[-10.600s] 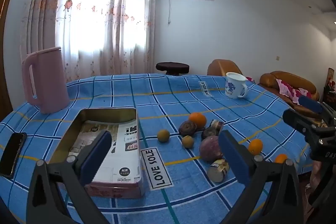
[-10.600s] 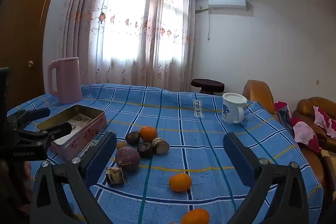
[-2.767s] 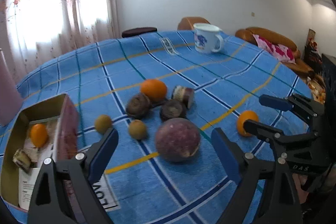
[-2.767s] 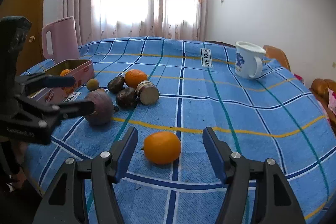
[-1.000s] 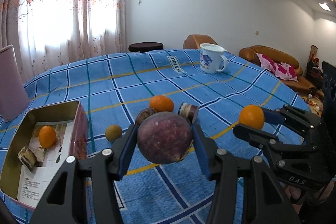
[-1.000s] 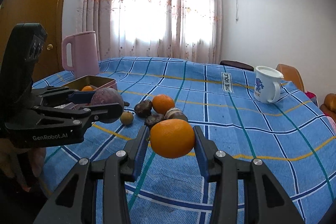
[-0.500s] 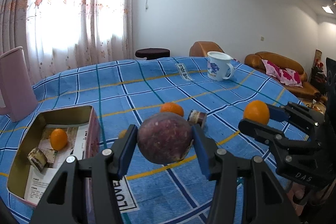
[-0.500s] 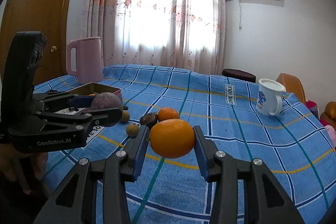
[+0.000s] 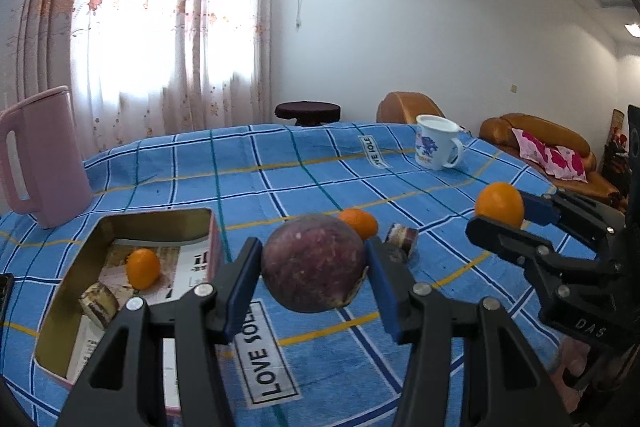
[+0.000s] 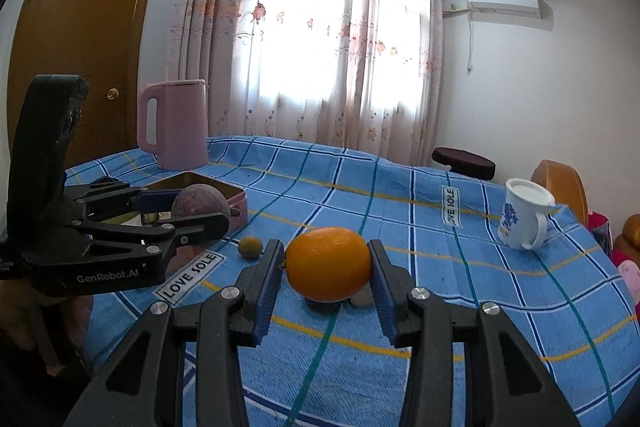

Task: Organize fruits
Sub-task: 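Carry the purple fruit and the orange over the tin box with both tools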

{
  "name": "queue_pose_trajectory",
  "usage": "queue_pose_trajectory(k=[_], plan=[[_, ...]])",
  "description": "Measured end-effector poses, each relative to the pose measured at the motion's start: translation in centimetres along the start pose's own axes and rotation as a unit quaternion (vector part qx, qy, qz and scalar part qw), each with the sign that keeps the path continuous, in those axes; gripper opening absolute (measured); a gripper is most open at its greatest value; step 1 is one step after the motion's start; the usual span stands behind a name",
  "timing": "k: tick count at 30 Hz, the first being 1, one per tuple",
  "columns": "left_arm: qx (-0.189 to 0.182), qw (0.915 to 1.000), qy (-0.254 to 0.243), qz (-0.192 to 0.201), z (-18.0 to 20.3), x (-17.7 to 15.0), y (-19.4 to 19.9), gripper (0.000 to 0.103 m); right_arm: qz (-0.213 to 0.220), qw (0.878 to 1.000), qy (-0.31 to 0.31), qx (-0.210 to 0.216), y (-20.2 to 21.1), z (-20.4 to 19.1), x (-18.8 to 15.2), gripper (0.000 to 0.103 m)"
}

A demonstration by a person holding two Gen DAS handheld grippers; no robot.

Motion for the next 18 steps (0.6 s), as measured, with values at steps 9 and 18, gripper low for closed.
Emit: queue_pose_trajectory(k=[9, 18], plan=[[0.025, 0.9995, 0.016, 0.004, -2.3, 0.2, 1.0, 0.054, 0.012, 0.999, 0.023, 0.020, -1.1, -1.6, 2.3, 0.044], [0.047, 0.9980, 0.042, 0.005, -5.5, 0.0, 1.7, 0.054, 0.018, 0.998, 0.039, 0.051, -2.9, -4.3, 4.5, 0.044]])
Point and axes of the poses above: each gripper's, at about its wrist camera, not at the fingertips, and y roughly against the way its jaws point, z to its right, x to its top, the point moved 5 cm from there along -y, roughly the way its jaws point, and after that the axes turned 1 degree about -y, right-handed, at the moved point
